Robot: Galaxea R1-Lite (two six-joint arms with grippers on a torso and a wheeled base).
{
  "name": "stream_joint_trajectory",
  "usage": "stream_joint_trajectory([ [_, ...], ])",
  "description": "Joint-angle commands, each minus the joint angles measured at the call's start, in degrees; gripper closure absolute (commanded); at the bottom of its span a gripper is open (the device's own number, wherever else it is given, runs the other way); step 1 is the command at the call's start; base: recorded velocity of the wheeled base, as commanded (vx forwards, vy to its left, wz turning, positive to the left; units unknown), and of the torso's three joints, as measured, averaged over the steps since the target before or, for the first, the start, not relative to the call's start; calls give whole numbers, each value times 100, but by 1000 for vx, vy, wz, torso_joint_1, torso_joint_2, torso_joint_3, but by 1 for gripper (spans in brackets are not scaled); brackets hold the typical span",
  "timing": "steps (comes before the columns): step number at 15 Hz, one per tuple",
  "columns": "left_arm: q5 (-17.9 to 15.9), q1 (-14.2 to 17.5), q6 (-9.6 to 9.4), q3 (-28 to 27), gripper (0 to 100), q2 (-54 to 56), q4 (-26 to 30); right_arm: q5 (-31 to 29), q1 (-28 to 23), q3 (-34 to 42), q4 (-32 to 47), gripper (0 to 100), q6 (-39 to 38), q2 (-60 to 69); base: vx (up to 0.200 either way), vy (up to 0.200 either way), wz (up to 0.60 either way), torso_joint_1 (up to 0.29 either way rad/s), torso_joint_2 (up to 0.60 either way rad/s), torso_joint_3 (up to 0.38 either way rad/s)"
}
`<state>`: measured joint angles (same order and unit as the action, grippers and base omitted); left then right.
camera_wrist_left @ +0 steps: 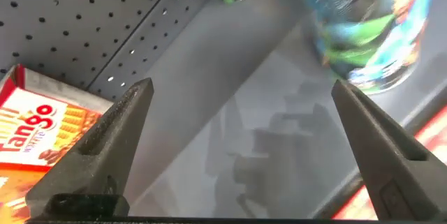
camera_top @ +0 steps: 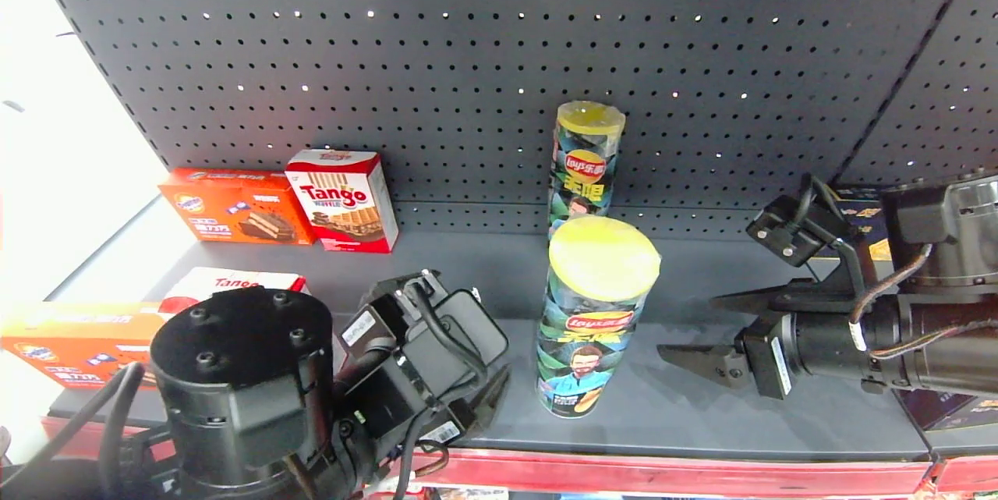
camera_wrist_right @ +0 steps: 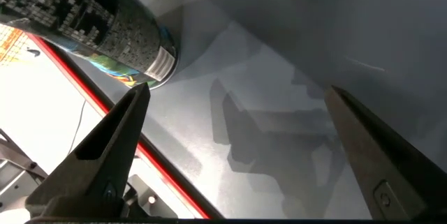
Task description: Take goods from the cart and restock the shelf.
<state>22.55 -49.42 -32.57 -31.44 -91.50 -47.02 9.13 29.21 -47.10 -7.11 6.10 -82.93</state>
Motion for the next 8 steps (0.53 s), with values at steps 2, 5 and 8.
stream_joint_trajectory([
  [2, 4, 134, -56, -257, 0, -518, -88, 10, -108, 35, -1, 0, 6, 49, 0, 0, 0, 0, 0, 0],
  [5, -5, 222, -56, -486, 0, -737, -114, 10, -108, 43, -10, 0, 6, 58, 0, 0, 0, 0, 0, 0],
  [8, -5, 187, -56, -512, 0, -755, -114, 27, -135, 43, -10, 0, 6, 58, 0, 0, 0, 0, 0, 0],
])
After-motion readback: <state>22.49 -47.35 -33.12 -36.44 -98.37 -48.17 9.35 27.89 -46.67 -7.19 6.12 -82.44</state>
